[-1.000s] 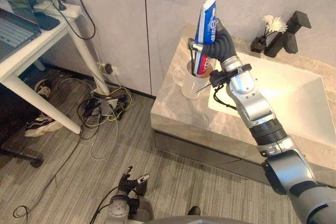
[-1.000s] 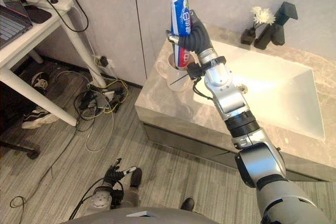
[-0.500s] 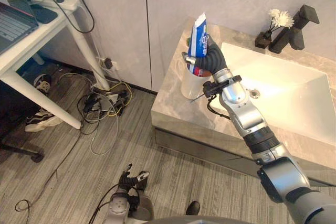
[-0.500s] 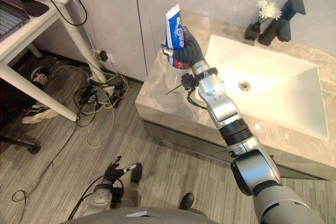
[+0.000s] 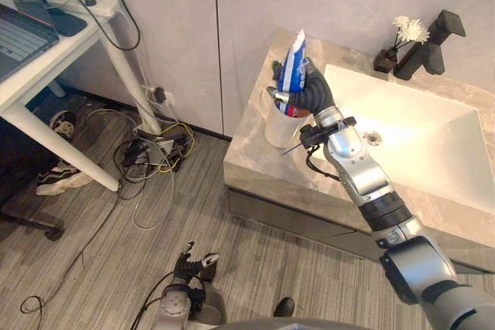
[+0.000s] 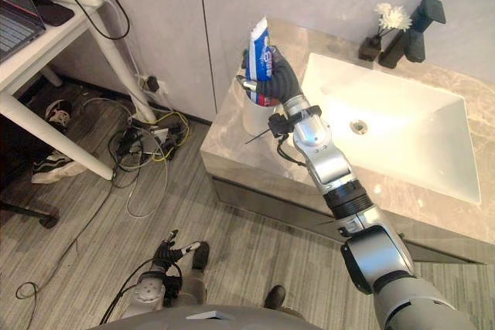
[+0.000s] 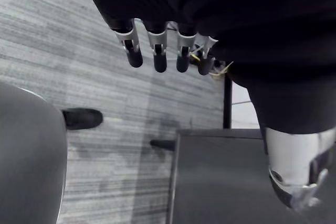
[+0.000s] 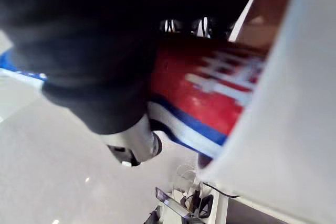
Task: Organize washtable
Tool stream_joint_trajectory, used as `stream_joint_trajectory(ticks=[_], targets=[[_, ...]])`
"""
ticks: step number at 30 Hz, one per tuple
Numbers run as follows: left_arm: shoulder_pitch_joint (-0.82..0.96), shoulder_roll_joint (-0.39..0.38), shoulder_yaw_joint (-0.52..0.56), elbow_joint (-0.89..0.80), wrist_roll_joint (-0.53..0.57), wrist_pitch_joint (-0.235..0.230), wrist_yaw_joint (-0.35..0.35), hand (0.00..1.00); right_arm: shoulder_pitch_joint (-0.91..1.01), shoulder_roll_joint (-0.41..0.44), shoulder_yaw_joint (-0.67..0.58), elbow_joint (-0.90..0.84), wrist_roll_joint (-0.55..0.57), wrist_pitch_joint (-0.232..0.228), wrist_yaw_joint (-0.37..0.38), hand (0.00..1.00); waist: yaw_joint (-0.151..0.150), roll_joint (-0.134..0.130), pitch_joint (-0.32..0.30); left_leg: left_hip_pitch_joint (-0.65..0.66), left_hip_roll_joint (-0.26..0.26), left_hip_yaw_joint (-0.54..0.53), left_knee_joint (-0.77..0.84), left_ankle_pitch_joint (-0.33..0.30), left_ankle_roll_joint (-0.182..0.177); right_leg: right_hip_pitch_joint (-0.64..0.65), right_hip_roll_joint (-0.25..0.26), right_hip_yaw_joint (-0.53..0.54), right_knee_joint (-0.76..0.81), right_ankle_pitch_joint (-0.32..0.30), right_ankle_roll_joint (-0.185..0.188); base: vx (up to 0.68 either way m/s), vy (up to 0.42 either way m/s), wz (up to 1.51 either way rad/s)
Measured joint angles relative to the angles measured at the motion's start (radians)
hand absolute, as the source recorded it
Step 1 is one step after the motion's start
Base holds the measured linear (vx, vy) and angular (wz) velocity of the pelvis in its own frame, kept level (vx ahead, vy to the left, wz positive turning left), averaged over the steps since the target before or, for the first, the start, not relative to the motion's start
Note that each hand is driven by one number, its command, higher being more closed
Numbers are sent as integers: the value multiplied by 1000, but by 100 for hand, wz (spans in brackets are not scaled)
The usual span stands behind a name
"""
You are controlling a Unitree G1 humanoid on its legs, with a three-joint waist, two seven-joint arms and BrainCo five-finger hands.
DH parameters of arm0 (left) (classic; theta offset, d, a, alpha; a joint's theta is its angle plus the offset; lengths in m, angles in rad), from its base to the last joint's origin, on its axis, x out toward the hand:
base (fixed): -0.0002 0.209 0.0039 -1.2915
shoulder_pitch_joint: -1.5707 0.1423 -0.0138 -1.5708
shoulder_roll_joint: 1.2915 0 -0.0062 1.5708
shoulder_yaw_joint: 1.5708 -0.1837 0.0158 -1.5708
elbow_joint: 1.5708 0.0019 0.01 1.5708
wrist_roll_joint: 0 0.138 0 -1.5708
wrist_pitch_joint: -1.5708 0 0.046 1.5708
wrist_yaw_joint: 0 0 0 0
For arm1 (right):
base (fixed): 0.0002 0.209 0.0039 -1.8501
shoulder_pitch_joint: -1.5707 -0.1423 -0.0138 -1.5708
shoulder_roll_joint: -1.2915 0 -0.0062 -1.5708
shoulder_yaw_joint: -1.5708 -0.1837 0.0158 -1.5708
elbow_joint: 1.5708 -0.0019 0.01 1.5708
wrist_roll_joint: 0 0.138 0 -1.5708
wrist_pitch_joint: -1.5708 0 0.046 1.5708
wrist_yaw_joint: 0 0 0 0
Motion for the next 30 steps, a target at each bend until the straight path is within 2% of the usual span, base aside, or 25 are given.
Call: stream_joint_trajectory(ticks=[13,24,30], targets=[[0,1,9,6,0,1,4,0,113,2,-4,-162,1,-13,7,0,-15,-1,-1,7,0,1,0,0,0,6,0,1,0,0,0,0,0,0],[-2,7,9,34,3,-1,4,0,124,0,-20,-283,0,-29,7,0,-32,-2,-7,36,3,24,0,-1,0,17,-1,32,3,1,0,-7,3,-6],[-2,13,8,53,14,0,2,0,124,-5,-89,-321,-40,-43,-13,0,-53,1,-35,47,4,38,1,-1,1,20,-2,44,5,2,0,0,2,-5]])
